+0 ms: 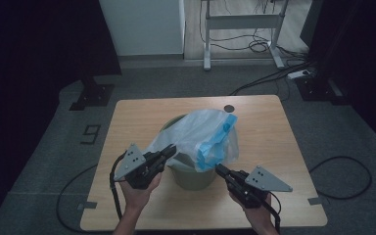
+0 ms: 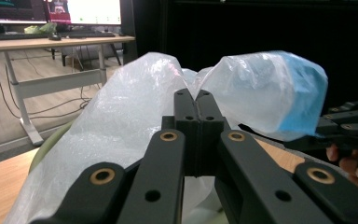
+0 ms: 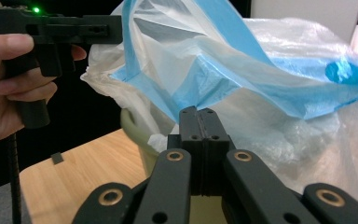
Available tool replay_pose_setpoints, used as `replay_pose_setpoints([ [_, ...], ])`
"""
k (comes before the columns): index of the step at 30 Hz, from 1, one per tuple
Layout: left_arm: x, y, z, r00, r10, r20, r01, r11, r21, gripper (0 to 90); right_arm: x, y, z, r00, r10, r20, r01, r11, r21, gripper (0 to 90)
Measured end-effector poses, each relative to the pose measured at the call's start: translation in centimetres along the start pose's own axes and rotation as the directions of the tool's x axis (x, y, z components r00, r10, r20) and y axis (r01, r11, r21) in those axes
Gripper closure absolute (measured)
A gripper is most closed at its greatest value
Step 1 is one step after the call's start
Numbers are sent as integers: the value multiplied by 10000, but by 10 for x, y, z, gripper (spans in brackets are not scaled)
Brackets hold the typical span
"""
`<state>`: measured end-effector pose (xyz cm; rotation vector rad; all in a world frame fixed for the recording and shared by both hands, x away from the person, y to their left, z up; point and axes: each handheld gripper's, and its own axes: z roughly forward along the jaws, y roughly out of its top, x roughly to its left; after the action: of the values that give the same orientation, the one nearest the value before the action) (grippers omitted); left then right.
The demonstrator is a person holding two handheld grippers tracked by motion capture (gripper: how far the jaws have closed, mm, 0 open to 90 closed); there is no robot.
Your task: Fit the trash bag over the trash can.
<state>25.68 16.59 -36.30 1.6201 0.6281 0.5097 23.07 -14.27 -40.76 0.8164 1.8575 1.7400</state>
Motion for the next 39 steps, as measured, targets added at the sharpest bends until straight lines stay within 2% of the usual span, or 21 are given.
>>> replay_pose_setpoints([
  [2, -4, -3, -6, 9999, 107, -74, -107, 9999, -87, 898, 0, 0, -2, 9999, 92, -118, -93, 10000, -27, 864],
  [3, -6, -7, -15, 9999, 120, -85, -122, 9998, -170, 898, 0, 0, -7, 9998, 169, -97, -170, 9998, -103, 788],
  [6, -6, -11, -22, 9998, 108, -168, -112, 9997, -227, 898, -1, 1, -14, 9998, 209, -60, -210, 9995, -216, 750],
  [7, -6, -13, -25, 9998, 33, -173, -38, 9996, -294, 897, -5, 3, -20, 9997, 198, 147, -194, 9994, -293, 709],
  [8, -6, -15, -28, 9999, -26, -159, 20, 9994, -343, 897, -5, 3, -20, 9997, 198, 147, -194, 9994, -293, 709],
  [9, -6, -17, -31, 9998, -64, -203, 56, 9993, -380, 897, -10, 6, -22, 9989, 239, 399, -226, 9992, -330, 682],
  [11, -5, -20, -37, 9994, -258, -225, 247, 9984, -512, 898, -13, 7, -22, 9984, 309, 482, -293, 9990, -324, 665],
  [17, -2, -28, -45, 9982, -548, -224, 534, 9968, -589, 897, -31, 11, -10, 9943, 718, 785, -716, 9974, -49, 591],
  [25, 3, -36, -51, 9966, -798, -217, 784, 9953, -576, 897, -49, 14, 8, 9868, 1240, 1041, -1256, 9920, 90, 560],
  [32, 10, -43, -59, 9933, -1120, -298, 1099, 9919, -638, 897, -48, 18, 21, 9881, 1328, 782, -1350, 9906, 240, 532],
  [39, 18, -50, -66, 9876, -1532, -352, 1502, 9857, -767, 897, -46, 17, 32, 9854, 1587, 608, -1611, 9863, 366, 514],
])
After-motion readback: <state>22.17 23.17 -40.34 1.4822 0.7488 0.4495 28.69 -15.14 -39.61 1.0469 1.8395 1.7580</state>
